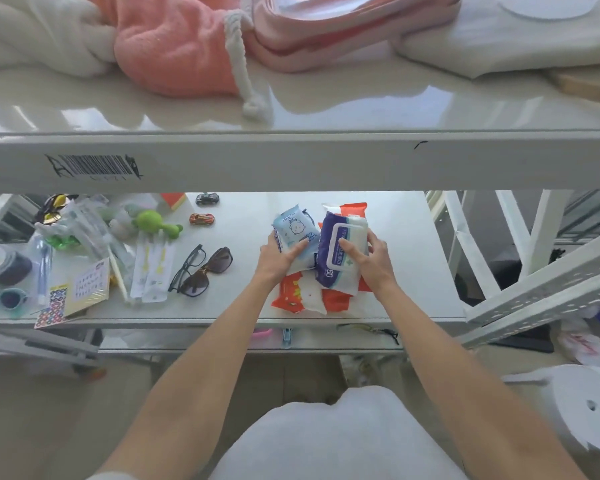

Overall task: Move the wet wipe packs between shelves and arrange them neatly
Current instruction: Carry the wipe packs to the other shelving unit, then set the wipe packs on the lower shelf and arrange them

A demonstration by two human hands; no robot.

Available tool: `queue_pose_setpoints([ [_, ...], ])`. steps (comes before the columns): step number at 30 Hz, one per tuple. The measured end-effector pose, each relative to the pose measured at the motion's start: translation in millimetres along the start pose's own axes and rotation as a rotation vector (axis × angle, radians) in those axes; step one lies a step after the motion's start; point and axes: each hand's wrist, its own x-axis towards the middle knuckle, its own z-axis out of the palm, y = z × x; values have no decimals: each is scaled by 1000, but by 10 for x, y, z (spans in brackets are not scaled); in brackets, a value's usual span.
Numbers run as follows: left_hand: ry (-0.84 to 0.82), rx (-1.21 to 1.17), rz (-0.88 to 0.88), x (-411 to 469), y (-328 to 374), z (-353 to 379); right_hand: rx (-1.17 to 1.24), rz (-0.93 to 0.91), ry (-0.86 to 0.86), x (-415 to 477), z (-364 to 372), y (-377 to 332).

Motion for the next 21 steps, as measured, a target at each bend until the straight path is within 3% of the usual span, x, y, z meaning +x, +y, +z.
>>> queue_pose_setpoints([
  [5,73,41,120,-288,193,110,-126,-72,131,-63,3,35],
  [9,255,125,84,-315,313,201,-180,-111,211,-81,40,-7],
  [13,266,193,-3,-300,471,292,-222,-74,251,-65,89,-35],
  [17,328,283,27,-236,469,300,-252,44,218,49,88,-112],
  [21,305,218,6,-190,461,225,-237,72,143,169,-31,-167],
])
